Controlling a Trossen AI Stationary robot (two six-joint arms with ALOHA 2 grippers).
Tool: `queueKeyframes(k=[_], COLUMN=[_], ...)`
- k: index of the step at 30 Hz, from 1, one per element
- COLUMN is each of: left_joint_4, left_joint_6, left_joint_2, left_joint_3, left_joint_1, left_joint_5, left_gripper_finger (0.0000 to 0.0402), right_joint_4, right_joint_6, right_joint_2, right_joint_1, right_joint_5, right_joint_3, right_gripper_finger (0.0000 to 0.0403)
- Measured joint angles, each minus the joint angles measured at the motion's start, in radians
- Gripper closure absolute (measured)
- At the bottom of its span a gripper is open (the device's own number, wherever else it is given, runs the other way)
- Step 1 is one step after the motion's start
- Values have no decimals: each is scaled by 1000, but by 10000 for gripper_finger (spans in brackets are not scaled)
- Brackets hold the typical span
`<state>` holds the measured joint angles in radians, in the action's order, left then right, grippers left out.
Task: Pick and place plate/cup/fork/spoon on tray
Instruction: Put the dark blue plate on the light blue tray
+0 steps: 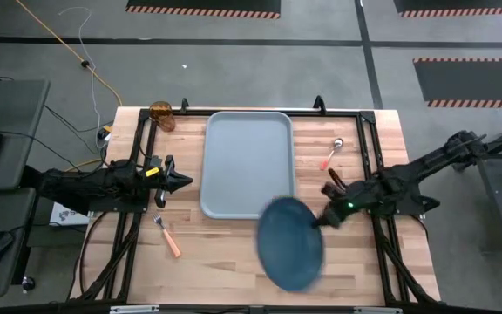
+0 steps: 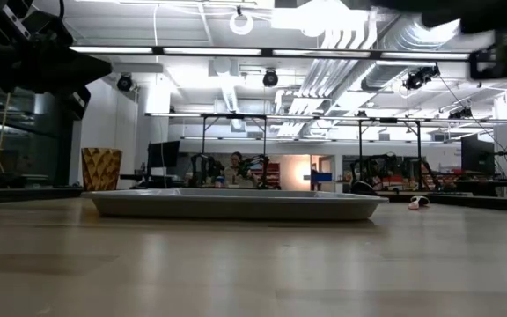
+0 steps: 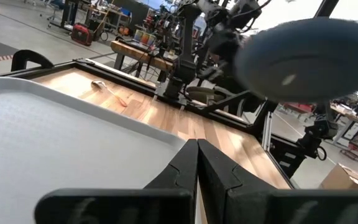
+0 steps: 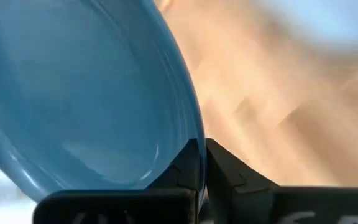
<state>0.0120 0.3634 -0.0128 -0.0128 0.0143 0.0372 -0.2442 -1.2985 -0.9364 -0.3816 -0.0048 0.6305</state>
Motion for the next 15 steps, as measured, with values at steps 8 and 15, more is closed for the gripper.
queueKeyframes(k=[8, 15], left_joint_4=[0, 0], left_joint_6=[0, 0], left_joint_2=[0, 0], left_joint_3=[0, 0], left_joint_1=[0, 0], left_joint_5=[0, 0], left_gripper_finger=[401, 402], right_joint_4=[27, -189], right_joint_6=[94, 283], right_joint_2=[-239, -503], right_joint_1=[316, 571], right_joint_5=[206, 150], right_joint_3=[136, 347], right_gripper_finger=[402, 402])
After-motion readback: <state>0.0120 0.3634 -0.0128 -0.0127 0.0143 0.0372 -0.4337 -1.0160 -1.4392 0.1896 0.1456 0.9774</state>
